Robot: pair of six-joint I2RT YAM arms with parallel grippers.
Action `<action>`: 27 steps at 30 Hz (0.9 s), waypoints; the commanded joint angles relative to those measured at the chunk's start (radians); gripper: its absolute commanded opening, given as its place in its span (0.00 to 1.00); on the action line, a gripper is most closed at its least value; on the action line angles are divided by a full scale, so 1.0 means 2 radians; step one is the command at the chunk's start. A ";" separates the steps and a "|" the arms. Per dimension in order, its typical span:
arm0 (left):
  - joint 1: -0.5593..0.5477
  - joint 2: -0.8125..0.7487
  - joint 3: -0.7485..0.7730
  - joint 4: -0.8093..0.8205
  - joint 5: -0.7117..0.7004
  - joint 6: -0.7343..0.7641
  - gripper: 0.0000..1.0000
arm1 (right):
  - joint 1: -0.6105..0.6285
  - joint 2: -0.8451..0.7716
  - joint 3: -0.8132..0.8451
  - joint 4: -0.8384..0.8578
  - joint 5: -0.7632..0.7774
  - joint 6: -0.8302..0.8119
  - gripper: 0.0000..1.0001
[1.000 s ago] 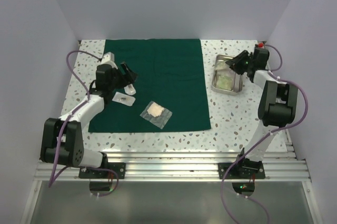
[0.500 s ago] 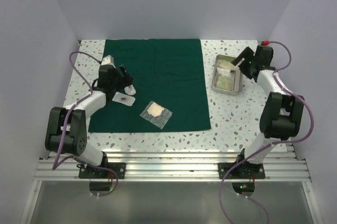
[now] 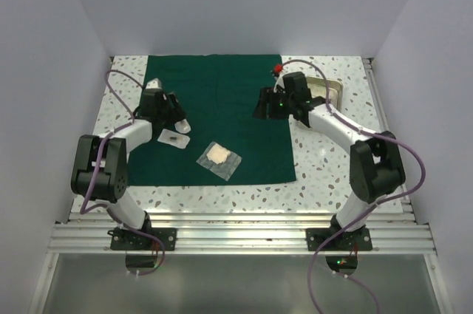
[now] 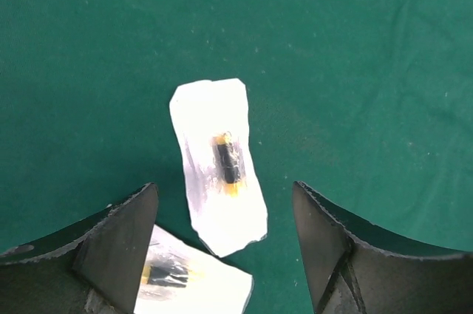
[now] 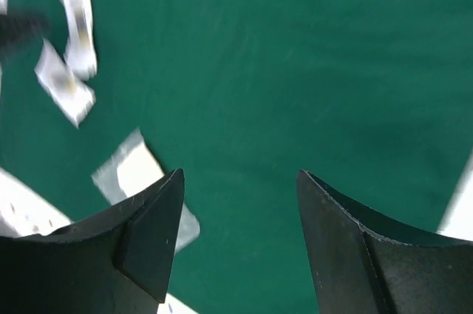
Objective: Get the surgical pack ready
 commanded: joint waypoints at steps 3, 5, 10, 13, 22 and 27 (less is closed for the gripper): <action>0.013 -0.021 -0.023 0.043 0.040 -0.012 0.75 | 0.049 0.031 -0.008 -0.026 -0.052 -0.067 0.67; 0.013 -0.040 -0.052 0.064 0.059 -0.019 0.75 | 0.073 0.044 -0.004 -0.031 -0.056 -0.080 0.71; 0.013 -0.074 -0.081 0.082 0.062 -0.021 0.75 | 0.117 0.071 0.022 -0.041 -0.053 -0.115 0.77; 0.012 -0.092 -0.100 0.103 0.066 -0.028 0.75 | 0.136 0.101 0.042 -0.053 -0.043 -0.127 0.76; 0.012 -0.124 -0.139 0.149 0.070 -0.045 0.75 | 0.175 0.151 0.086 -0.076 -0.010 -0.146 0.68; 0.013 -0.121 -0.137 0.149 0.075 -0.047 0.75 | 0.188 0.163 0.083 -0.075 -0.001 -0.152 0.63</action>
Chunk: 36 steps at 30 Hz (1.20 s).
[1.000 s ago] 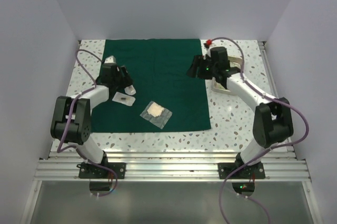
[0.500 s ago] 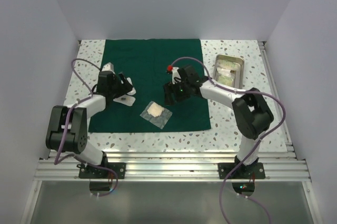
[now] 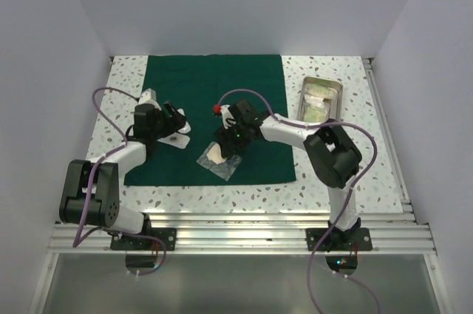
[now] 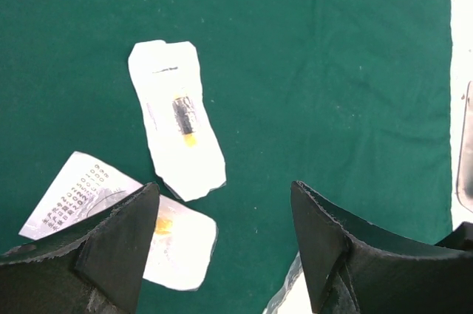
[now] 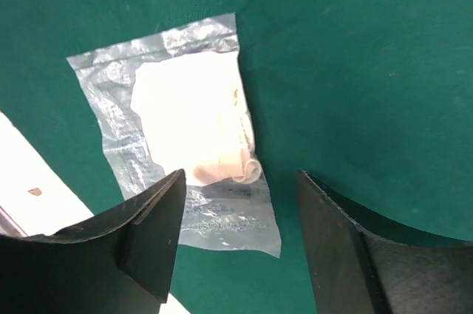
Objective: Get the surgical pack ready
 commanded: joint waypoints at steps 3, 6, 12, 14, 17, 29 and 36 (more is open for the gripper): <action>0.002 -0.008 0.001 0.035 0.010 -0.006 0.75 | 0.012 0.011 0.014 -0.009 0.029 -0.015 0.60; 0.002 -0.007 0.001 0.035 0.011 -0.006 0.75 | 0.021 0.015 0.014 -0.009 0.044 -0.018 0.50; 0.002 -0.007 0.001 0.035 0.011 -0.006 0.75 | 0.022 0.002 0.002 0.003 0.041 -0.015 0.10; 0.002 -0.008 0.001 0.035 0.012 -0.005 0.75 | 0.019 -0.011 0.000 0.006 0.044 -0.008 0.00; 0.002 -0.007 0.001 0.035 0.013 -0.006 0.75 | 0.003 -0.033 0.001 0.010 0.036 0.005 0.00; 0.002 -0.009 -0.001 0.038 0.022 -0.007 0.75 | -0.081 -0.074 -0.012 0.032 -0.072 0.028 0.48; 0.002 -0.014 -0.002 0.039 0.021 -0.006 0.75 | -0.018 -0.046 0.002 0.013 -0.014 0.012 0.78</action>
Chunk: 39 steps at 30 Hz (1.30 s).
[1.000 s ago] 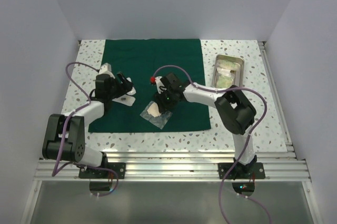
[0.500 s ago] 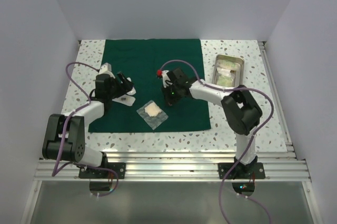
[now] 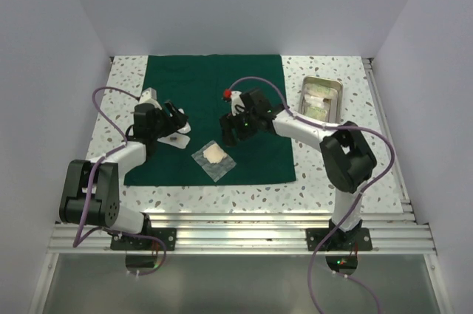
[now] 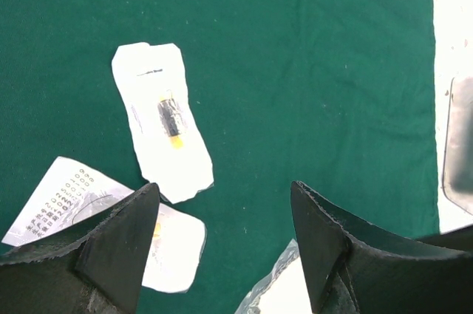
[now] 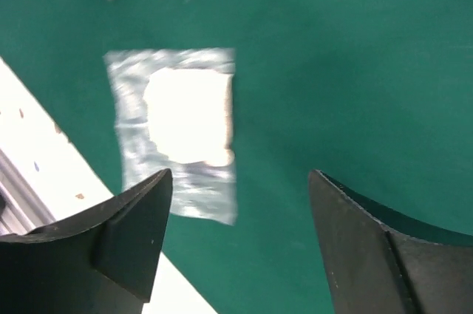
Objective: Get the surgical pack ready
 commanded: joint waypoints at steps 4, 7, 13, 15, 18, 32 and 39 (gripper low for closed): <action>0.001 -0.015 -0.002 0.028 0.004 -0.001 0.75 | 0.068 0.027 0.021 -0.016 0.074 -0.014 0.81; 0.002 -0.016 -0.002 0.028 0.005 -0.001 0.75 | 0.087 0.034 0.027 -0.028 0.108 -0.017 0.85; 0.002 -0.017 -0.002 0.028 0.005 -0.001 0.75 | 0.121 0.056 0.045 -0.044 0.193 -0.024 0.97; 0.002 -0.016 -0.002 0.028 0.007 0.000 0.75 | 0.130 0.066 0.053 -0.050 0.214 -0.027 0.98; 0.002 -0.018 -0.002 0.028 0.006 0.000 0.75 | 0.136 0.078 0.060 -0.050 0.214 -0.029 0.93; 0.002 -0.019 -0.001 0.028 0.008 0.000 0.75 | 0.162 0.094 0.054 -0.050 0.230 -0.025 0.54; 0.002 -0.019 -0.001 0.027 0.010 -0.001 0.75 | 0.162 0.084 0.043 -0.040 0.223 -0.019 0.20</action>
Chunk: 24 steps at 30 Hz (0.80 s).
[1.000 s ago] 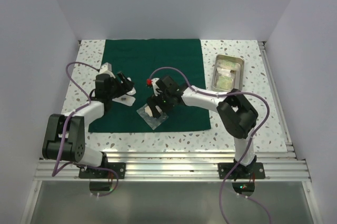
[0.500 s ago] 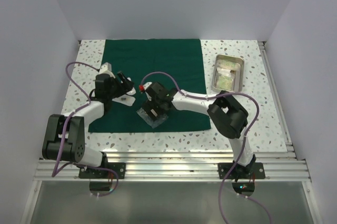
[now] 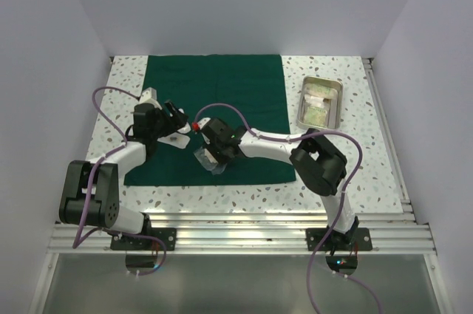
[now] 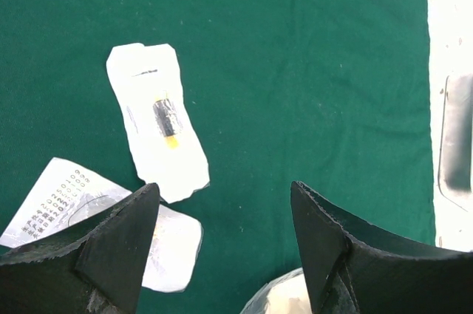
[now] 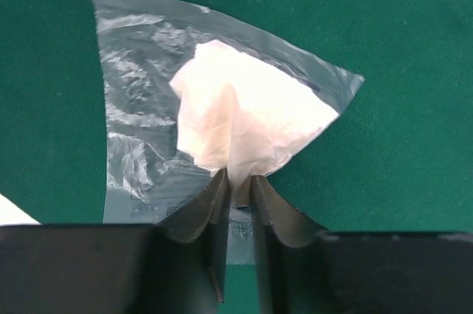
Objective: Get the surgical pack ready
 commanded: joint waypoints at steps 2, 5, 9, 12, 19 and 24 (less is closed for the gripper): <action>0.002 -0.016 -0.001 0.027 0.007 0.000 0.75 | 0.000 -0.006 -0.005 0.005 0.001 0.001 0.14; 0.001 -0.017 -0.001 0.027 0.007 0.000 0.75 | -0.001 -0.020 -0.004 0.002 0.010 0.002 0.10; 0.002 -0.016 0.000 0.027 0.008 -0.001 0.75 | -0.009 -0.042 0.002 -0.006 0.033 0.002 0.09; 0.001 -0.016 -0.001 0.027 0.008 0.000 0.75 | -0.038 -0.065 0.001 -0.011 0.024 0.003 0.09; 0.001 -0.015 -0.002 0.030 0.012 -0.002 0.75 | -0.193 -0.111 -0.003 -0.015 -0.031 0.029 0.06; 0.000 -0.015 -0.002 0.030 0.013 -0.002 0.75 | -0.307 -0.095 0.044 -0.048 0.002 0.055 0.05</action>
